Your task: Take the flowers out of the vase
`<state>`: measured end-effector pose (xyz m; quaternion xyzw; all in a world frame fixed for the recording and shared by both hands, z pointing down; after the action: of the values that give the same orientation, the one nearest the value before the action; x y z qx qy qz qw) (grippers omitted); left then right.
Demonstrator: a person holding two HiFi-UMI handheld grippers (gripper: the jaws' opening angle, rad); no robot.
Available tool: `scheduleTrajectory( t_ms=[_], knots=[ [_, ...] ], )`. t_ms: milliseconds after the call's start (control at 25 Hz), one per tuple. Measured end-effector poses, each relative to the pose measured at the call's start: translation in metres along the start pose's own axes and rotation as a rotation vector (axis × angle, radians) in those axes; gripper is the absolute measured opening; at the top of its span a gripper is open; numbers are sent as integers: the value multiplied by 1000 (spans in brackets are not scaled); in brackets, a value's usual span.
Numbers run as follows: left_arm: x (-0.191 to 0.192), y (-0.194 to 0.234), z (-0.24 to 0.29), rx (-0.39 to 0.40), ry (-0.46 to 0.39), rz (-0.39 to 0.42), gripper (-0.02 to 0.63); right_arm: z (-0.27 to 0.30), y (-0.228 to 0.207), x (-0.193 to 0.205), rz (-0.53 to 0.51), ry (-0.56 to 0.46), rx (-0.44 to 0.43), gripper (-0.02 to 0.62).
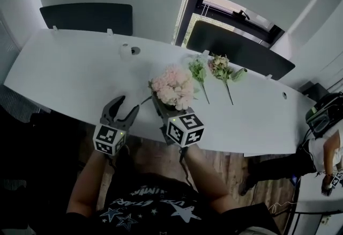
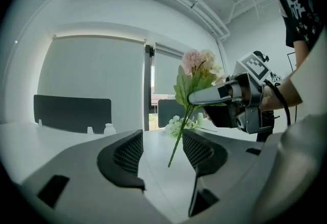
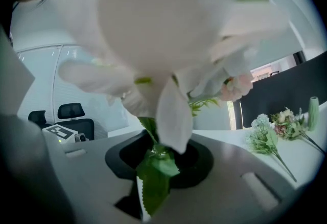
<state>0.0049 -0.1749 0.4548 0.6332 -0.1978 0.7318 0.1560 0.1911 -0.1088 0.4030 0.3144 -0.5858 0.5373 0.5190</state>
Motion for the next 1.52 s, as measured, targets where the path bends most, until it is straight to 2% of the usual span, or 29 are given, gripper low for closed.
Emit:
scheduleTrajectory(
  t_ms=[120,320,560,760,960,1120,1240,1520],
  knots=[
    [-4,-22,-19,-37,-9,0,230,-21,7,5,-11,7,-26,94],
    [-21,-55,-47,-108,-82,25,229,-55,14,14,-7,3,-61,94],
    [-43,-91,-83,-172,-129,15,225,-87,28,23,4,0,-109,94],
    [-49,-107,-104,-181,-133,18,196,-100,40,31,13,14,-129,92],
    [-52,-112,-118,-199,-133,-2,128,-104,51,40,25,22,-142,92],
    [-52,-112,-139,-203,-151,-8,88,-111,66,41,26,-1,-111,91],
    [-50,-116,-167,-206,-130,-9,51,-121,83,42,21,-4,-93,87],
    [-37,-143,-237,-192,-108,-34,43,-164,139,64,5,19,-81,84]
  ],
)
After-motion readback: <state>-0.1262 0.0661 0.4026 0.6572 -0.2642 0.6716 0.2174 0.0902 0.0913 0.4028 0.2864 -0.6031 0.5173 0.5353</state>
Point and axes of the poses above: the fingertips, and each gripper's own axes: z forward along the fingers, y to its left, x out of its underside, the point moved 9 cm from there along -z, backward along the fingers, and after that the axes turned 5 degrees about z, right-handed, at the moved point
